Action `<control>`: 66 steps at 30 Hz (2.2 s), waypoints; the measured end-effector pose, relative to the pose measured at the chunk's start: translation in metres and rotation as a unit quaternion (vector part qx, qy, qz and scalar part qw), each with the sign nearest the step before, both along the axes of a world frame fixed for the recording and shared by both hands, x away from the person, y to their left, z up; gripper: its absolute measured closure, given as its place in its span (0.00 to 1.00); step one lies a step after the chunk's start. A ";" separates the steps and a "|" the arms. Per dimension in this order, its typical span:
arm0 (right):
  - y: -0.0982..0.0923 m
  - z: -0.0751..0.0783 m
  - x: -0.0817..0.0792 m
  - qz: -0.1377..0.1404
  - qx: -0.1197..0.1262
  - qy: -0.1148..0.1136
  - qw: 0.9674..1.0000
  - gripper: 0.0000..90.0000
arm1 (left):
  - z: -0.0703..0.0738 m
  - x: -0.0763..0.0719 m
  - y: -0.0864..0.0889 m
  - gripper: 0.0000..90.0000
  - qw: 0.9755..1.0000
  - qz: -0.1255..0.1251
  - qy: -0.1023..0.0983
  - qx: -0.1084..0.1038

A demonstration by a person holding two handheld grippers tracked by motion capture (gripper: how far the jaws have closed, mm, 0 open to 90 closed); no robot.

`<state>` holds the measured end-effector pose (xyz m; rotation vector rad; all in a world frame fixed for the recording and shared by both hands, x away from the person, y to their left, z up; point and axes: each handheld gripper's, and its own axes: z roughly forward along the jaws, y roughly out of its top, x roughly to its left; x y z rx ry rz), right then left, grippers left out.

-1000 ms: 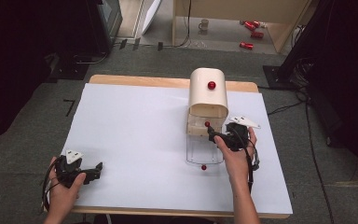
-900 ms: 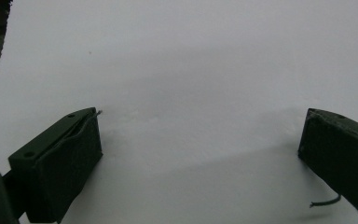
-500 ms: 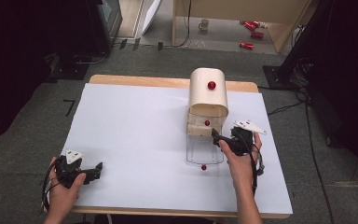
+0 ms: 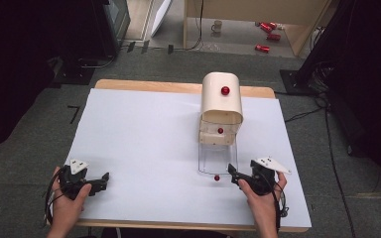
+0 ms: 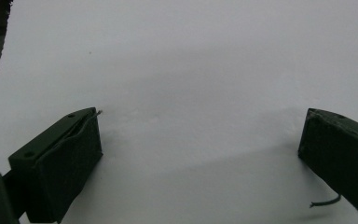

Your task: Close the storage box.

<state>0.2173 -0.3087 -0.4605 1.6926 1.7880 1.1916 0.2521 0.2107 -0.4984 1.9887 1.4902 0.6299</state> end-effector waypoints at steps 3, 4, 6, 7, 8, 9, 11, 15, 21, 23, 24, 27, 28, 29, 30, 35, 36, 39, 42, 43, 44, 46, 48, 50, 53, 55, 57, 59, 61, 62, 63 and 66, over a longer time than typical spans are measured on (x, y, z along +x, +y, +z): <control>0.002 -0.005 -0.009 0.008 -0.002 0.003 1.000 0.12 | 0.000 0.000 0.000 0.00 1.000 0.000 0.000 0.000; 0.003 -0.005 -0.011 0.009 -0.003 0.003 1.000 0.12 | 0.000 0.000 0.000 0.00 1.000 0.000 0.000 0.000; 0.005 -0.008 -0.016 0.014 -0.004 0.003 1.000 0.12 | 0.000 0.000 0.000 0.00 1.000 0.000 0.000 0.000; 0.007 -0.009 -0.019 0.015 -0.005 0.004 1.000 0.12 | 0.000 0.000 0.000 0.00 1.000 0.000 0.000 0.000; 0.009 -0.011 -0.021 0.020 -0.007 0.004 1.000 0.12 | 0.000 0.000 0.000 0.00 1.000 0.000 0.000 0.000; 0.010 -0.013 -0.023 0.024 -0.008 0.006 1.000 0.12 | 0.000 0.000 0.000 0.00 1.000 0.000 0.000 0.000; 0.014 -0.018 -0.025 0.029 -0.014 0.013 0.999 0.12 | 0.000 0.000 0.000 0.00 1.000 0.000 0.000 0.000; 0.023 -0.030 -0.023 0.040 -0.025 0.034 0.998 0.12 | 0.000 0.000 0.000 0.00 1.000 0.000 0.000 0.000; 0.033 -0.037 -0.018 0.044 -0.050 0.047 0.997 0.12 | 0.000 0.000 0.000 0.00 1.000 0.000 0.000 0.000; 0.037 -0.039 -0.016 0.041 -0.063 0.050 0.996 0.12 | 0.000 0.000 0.000 0.00 1.000 0.000 0.000 0.000; 0.038 -0.040 -0.016 0.041 -0.070 0.047 0.996 0.13 | 0.000 0.000 0.000 0.00 1.000 0.000 0.000 0.000; 0.040 -0.040 -0.015 0.040 -0.076 0.047 0.995 0.14 | 0.000 0.000 0.000 0.00 1.000 0.000 0.000 0.000; 0.040 -0.040 -0.015 0.039 -0.078 0.046 0.995 0.14 | 0.000 0.000 0.000 0.00 1.000 0.000 0.000 0.000; 0.040 -0.040 -0.014 0.040 -0.081 0.045 0.995 0.14 | 0.000 0.000 0.000 0.00 1.000 0.000 0.000 0.000; 0.041 -0.040 -0.014 0.040 -0.082 0.044 0.995 0.15 | 0.000 0.000 0.000 0.00 1.000 0.000 0.000 0.000; 0.042 -0.038 -0.015 0.042 -0.074 0.035 0.996 0.18 | 0.000 0.000 0.000 0.00 1.000 0.000 0.000 0.000; 0.042 -0.037 -0.015 0.042 -0.073 0.033 0.996 0.19 | 0.000 0.000 0.000 0.00 1.000 0.000 0.000 0.000; 0.043 -0.033 -0.014 0.041 -0.069 0.026 0.996 0.20 | 0.000 0.000 0.000 0.00 1.000 0.000 0.000 0.000; 0.043 -0.029 -0.014 0.040 -0.065 0.024 0.997 0.20 | 0.000 0.000 0.000 0.00 1.000 0.000 0.000 0.000; 0.042 -0.028 -0.014 0.040 -0.063 0.022 0.997 0.20 | 0.000 0.000 0.000 0.00 1.000 0.000 0.000 0.000; 0.042 -0.026 -0.013 0.040 -0.062 0.021 0.997 0.20 | 0.000 0.000 0.000 0.00 1.000 0.000 0.000 0.000; 0.042 -0.023 -0.012 0.039 -0.061 0.019 0.997 0.20 | 0.000 0.000 0.000 0.00 1.000 0.000 0.000 0.000; 0.042 -0.020 -0.011 0.038 -0.059 0.016 0.997 0.19 | 0.000 0.000 0.000 0.00 1.000 0.000 0.000 0.000; 0.042 -0.017 -0.008 0.037 -0.060 0.013 0.997 0.19 | 0.000 0.000 0.000 0.00 1.000 0.000 0.000 0.000; 0.044 -0.013 -0.003 0.033 -0.059 0.012 0.998 0.19 | 0.000 0.000 0.000 0.00 1.000 0.000 0.000 0.000; 0.045 -0.012 0.000 0.031 -0.058 0.012 0.998 0.19 | 0.000 0.000 0.000 0.00 1.000 0.000 0.000 0.000; 0.045 -0.011 0.007 0.027 -0.059 0.012 0.998 0.19 | 0.000 0.000 0.000 0.00 1.000 0.000 0.000 0.000; 0.045 -0.011 0.011 0.025 -0.059 0.013 0.998 0.19 | 0.000 0.000 0.000 0.00 1.000 0.000 0.000 0.000; 0.045 -0.011 0.018 0.024 -0.059 0.015 0.998 0.19 | 0.000 0.000 0.000 0.00 1.000 0.000 0.000 0.000; 0.045 -0.011 0.022 0.021 -0.058 0.015 0.998 0.19 | 0.000 0.000 0.000 0.00 1.000 0.000 0.000 0.000; 0.045 -0.011 0.024 0.021 -0.058 0.015 0.998 0.19 | 0.000 0.000 0.000 0.00 1.000 0.000 0.000 0.000; 0.044 -0.010 0.035 0.016 -0.050 0.019 0.998 0.18 | 0.000 0.000 0.000 0.00 1.000 0.000 0.000 0.000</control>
